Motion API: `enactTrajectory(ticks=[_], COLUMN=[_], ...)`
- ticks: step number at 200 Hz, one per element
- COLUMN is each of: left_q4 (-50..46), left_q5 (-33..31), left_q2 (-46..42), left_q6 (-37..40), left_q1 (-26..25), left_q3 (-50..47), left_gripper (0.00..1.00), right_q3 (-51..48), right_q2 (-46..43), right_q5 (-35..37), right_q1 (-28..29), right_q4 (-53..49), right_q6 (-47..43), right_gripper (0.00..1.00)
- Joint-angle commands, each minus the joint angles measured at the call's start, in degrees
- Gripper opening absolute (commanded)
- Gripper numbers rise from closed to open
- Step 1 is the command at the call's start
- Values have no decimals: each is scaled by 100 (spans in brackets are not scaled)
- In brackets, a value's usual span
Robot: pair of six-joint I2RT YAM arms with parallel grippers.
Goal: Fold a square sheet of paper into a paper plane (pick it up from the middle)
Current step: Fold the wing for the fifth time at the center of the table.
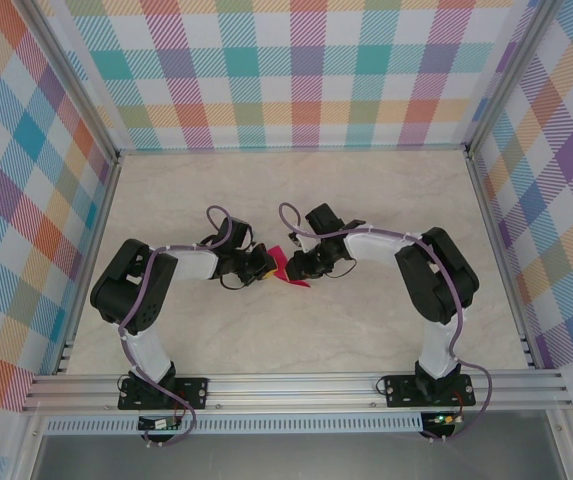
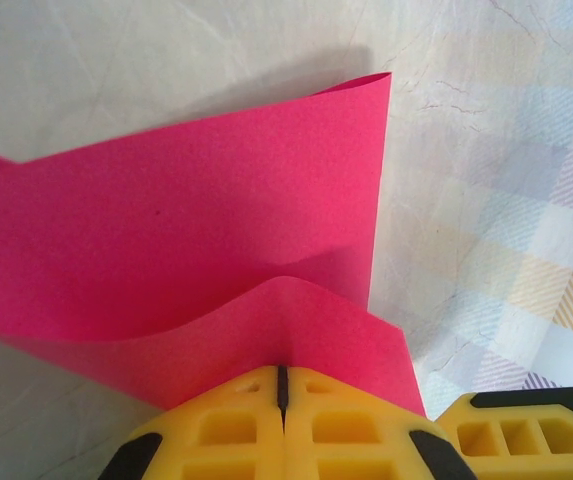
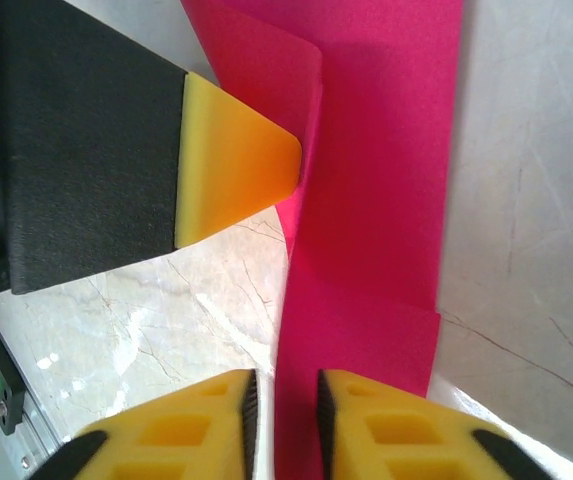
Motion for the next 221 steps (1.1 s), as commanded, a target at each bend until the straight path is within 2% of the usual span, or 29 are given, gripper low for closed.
enactTrajectory(ticks=[1,30,100,166,221], left_q4=[-116,-204,-335,208,668], left_q5=[8,-1,62,317,373], left_q2=[43,13,-373,-698,-588], left_q6=[129,163,248,95,-116], left_q1=[-46,-46,-46,-50,-151], left_q3=[173,222,353,-177,-492], left_gripper=[5,5,9,11,11], right_q3=[11,-82,-344,-869,-1302], right_q2=[87,78,78,39,70], right_q5=[-154,-128,-285,-766,-906], right_q1=[-20,-19,-53,-187,-283], right_q4=[-77,4,572,1612,2328], right_q6=[-103,-49,289,994,1433], right_gripper=[21,20,6,5,5])
